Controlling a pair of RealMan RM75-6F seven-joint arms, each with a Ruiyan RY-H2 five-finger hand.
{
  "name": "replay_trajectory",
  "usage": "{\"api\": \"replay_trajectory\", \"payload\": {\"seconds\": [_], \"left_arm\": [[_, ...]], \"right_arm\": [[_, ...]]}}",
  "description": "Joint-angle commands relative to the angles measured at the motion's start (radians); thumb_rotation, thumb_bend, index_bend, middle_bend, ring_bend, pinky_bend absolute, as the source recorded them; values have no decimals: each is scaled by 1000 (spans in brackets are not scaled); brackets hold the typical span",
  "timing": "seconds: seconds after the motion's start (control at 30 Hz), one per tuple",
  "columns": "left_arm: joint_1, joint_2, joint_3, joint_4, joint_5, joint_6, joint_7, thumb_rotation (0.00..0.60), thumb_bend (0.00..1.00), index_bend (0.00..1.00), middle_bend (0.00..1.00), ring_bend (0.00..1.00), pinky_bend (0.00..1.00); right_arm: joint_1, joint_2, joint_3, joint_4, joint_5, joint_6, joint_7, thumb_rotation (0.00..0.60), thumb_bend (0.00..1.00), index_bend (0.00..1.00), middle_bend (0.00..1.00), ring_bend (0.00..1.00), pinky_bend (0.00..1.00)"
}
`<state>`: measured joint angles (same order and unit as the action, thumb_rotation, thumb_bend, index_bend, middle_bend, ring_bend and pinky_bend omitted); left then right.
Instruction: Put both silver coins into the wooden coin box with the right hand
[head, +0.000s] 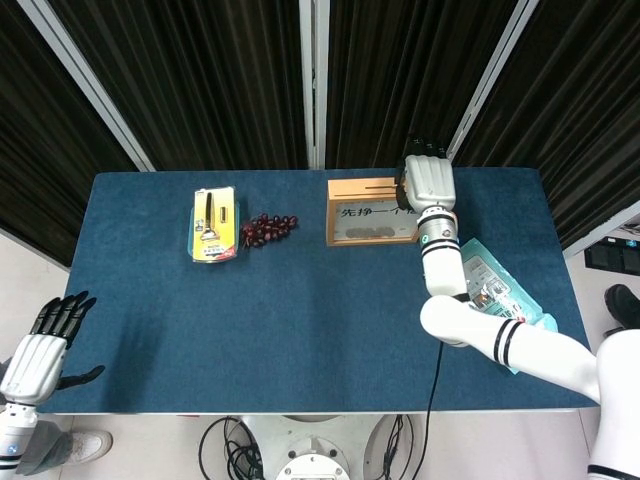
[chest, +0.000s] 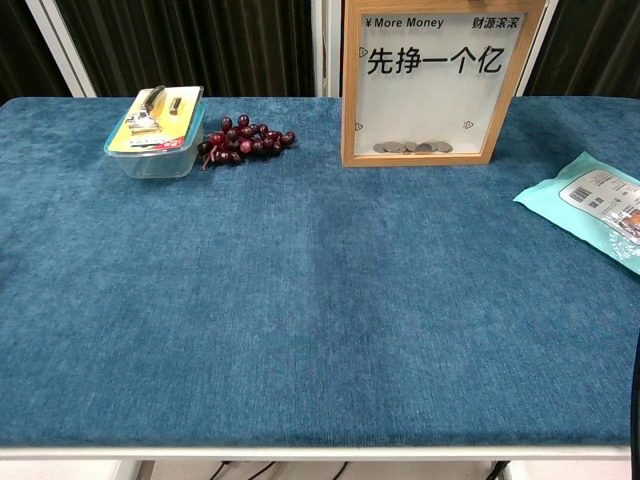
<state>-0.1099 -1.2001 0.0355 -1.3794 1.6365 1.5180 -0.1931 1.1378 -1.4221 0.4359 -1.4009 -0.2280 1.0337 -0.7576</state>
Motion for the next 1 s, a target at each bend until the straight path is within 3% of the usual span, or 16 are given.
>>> {"api": "replay_trajectory", "payload": {"seconds": [0.03, 0.1, 0.33, 0.6, 0.7, 0.8, 1.0], "left_arm": [[0, 0, 0, 1, 0, -1, -1, 600, 14, 0, 0, 0, 0], [-1, 0, 0, 1, -1, -2, 0, 600, 14, 0, 0, 0, 0], [-1, 5, -1, -10, 0, 2, 10, 600, 15, 0, 0, 0, 0], [-1, 11, -2, -34, 1, 3, 36, 600, 15, 0, 0, 0, 0], [0, 12, -2, -41, 1, 4, 44, 600, 14, 0, 0, 0, 0], [1, 13, -3, -47, 3, 9, 52, 600, 14, 0, 0, 0, 0], [4, 16, -8, -59, 7, 24, 65, 600, 15, 0, 0, 0, 0]], "right_arm": [[-1, 6, -1, -3, 6, -8, 2, 600, 385, 100, 1, 0, 0], [-4, 12, -1, -7, 0, -12, 13, 600, 381, 7, 0, 0, 0], [-37, 54, 4, -56, -57, -8, 75, 600, 367, 0, 0, 0, 0], [-169, 189, -18, -239, -290, 60, 226, 600, 366, 0, 0, 0, 0], [-270, 264, -71, -346, -466, 155, 281, 600, 366, 0, 0, 0, 0], [-400, 333, -165, -428, -667, 286, 322, 600, 366, 0, 0, 0, 0], [-689, 387, -398, -437, -996, 524, 460, 600, 359, 0, 0, 0, 0]]}}
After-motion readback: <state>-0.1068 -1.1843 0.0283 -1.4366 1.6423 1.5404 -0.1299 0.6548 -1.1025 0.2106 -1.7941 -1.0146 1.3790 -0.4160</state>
